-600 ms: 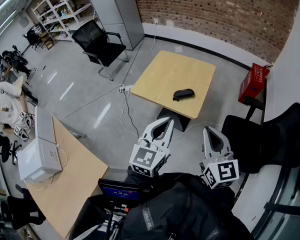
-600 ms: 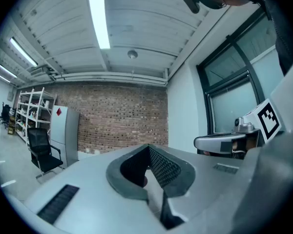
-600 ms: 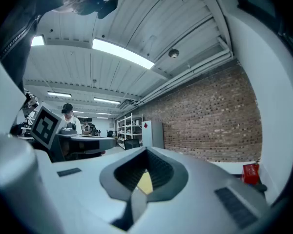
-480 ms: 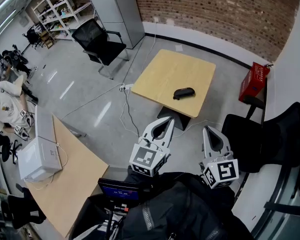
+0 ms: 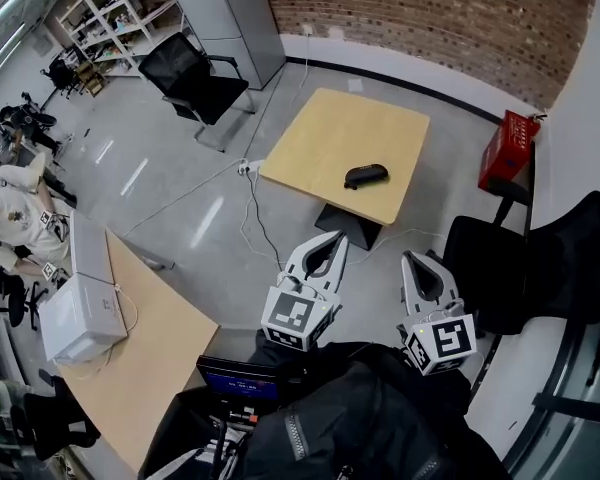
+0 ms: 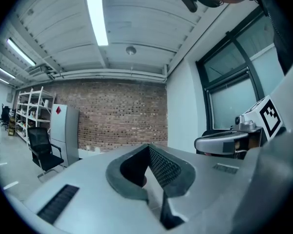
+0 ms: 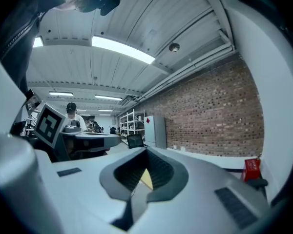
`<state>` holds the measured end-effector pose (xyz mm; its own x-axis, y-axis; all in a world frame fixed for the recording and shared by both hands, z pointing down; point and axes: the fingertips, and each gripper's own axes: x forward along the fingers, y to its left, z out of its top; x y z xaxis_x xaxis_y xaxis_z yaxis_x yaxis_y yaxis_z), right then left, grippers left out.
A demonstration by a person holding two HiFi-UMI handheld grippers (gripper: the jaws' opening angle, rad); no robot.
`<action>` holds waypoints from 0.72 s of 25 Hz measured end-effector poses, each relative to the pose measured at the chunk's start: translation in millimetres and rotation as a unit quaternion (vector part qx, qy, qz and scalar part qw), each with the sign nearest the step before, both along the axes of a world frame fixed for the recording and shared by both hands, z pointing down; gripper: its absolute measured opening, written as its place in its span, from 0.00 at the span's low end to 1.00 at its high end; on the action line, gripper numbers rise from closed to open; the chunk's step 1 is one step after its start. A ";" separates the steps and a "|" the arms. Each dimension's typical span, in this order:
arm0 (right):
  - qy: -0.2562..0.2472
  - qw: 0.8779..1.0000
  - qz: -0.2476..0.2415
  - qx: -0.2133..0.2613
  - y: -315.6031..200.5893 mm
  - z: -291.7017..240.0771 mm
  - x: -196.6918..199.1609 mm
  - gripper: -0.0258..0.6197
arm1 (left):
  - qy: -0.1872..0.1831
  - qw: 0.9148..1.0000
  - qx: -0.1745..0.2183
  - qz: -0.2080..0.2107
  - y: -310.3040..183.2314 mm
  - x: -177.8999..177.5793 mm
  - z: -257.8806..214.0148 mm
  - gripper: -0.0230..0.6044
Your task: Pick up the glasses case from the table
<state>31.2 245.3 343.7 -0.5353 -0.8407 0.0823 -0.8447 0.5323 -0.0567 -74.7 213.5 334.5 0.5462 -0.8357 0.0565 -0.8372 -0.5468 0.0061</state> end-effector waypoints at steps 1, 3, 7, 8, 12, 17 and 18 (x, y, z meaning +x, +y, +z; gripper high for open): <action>-0.001 1.000 0.000 -0.003 0.4 2.1 2.2 0.04 | -0.002 1.000 -0.002 0.000 0.2 1.9 1.9 0.04; -0.005 1.000 0.001 -0.011 1.8 6.0 6.2 0.05 | -0.007 1.000 -0.004 -0.001 1.1 5.4 5.4 0.04; -0.015 1.000 -0.005 -0.022 5.5 12.3 14.8 0.05 | -0.015 1.000 -0.008 -0.008 2.3 11.0 10.6 0.04; -0.019 0.999 -0.008 -0.026 6.9 14.6 17.1 0.05 | -0.017 1.000 -0.010 -0.010 3.1 12.4 12.5 0.04; -0.030 0.998 -0.020 -0.046 11.1 29.5 25.7 0.05 | -0.025 0.999 -0.022 -0.020 6.7 17.5 25.1 0.04; -0.028 0.997 -0.031 -0.063 12.9 45.5 34.3 0.05 | -0.031 0.998 -0.036 -0.029 10.0 25.6 41.6 0.04; -0.029 0.997 -0.031 -0.066 13.1 48.2 35.2 0.05 | -0.031 0.998 -0.039 -0.030 10.4 26.5 44.3 0.04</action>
<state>66.4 258.3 391.9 -0.5930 -0.7895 0.1580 -0.8036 0.5679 -0.1782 -48.2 223.9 378.8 0.4881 -0.8589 0.1554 -0.8689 -0.4949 -0.0061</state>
